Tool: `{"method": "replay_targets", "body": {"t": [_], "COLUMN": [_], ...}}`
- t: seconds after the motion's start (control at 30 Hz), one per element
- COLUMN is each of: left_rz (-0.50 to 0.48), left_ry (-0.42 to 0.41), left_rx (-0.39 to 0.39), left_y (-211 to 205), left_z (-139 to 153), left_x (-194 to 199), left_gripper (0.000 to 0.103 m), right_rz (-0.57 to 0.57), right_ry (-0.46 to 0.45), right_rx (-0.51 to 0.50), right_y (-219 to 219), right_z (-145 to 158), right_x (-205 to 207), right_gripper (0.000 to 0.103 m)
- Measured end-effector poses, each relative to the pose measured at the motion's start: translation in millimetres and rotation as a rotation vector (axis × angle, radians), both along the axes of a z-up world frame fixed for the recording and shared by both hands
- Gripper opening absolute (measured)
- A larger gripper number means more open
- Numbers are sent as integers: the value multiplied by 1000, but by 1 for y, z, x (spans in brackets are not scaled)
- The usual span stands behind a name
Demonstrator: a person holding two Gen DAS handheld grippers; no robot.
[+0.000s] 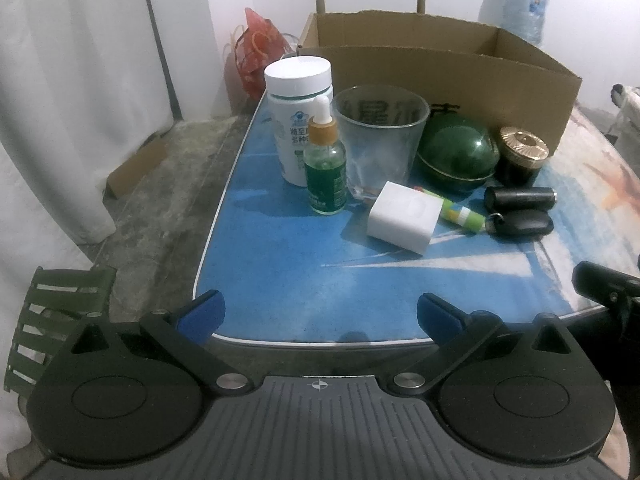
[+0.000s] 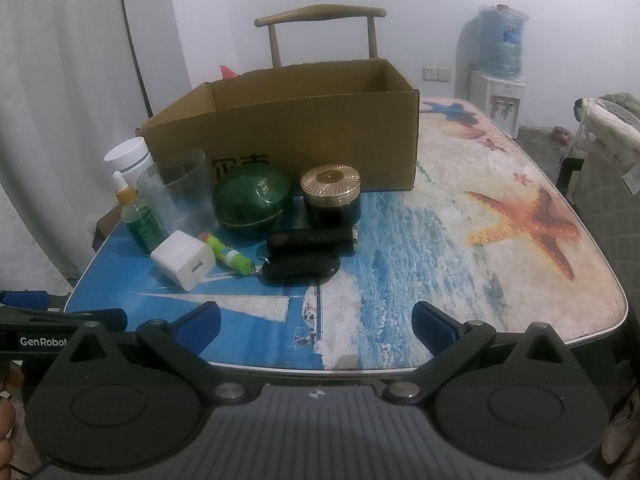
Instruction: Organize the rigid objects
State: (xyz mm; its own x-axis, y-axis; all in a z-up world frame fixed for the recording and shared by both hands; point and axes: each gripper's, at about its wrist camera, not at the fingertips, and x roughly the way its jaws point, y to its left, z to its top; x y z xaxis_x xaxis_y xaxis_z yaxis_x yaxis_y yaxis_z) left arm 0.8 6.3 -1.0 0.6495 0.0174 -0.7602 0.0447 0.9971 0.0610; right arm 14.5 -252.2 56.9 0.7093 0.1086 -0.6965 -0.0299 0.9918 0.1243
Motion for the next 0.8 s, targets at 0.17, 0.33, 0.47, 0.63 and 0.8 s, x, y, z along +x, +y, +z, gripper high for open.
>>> {"method": "replay_targets", "body": {"t": [0.17, 0.33, 0.47, 0.63, 0.8], "left_rz": [0, 0, 0, -2, -49], "left_ry": [1, 2, 3, -2, -52], "left_rx": [2, 2, 1, 2, 1], "left_y": [0, 0, -1, -1, -6], "left_z": [-1, -1, -5, -6, -6], "left_x": [1, 1, 1, 1, 3], "left_gripper": [103, 103, 103, 103, 103], "right_rz": [-2, 1, -2, -7, -10], "right_ry": [0, 1, 2, -3, -35], "right_rx": [0, -1, -3, -12, -19], "right_y": [0, 0, 0, -2, -9], "right_z": [0, -1, -2, -3, 0], "right_x": [0, 1, 1, 2, 5], "right_gripper": [103, 103, 103, 103, 103]}}
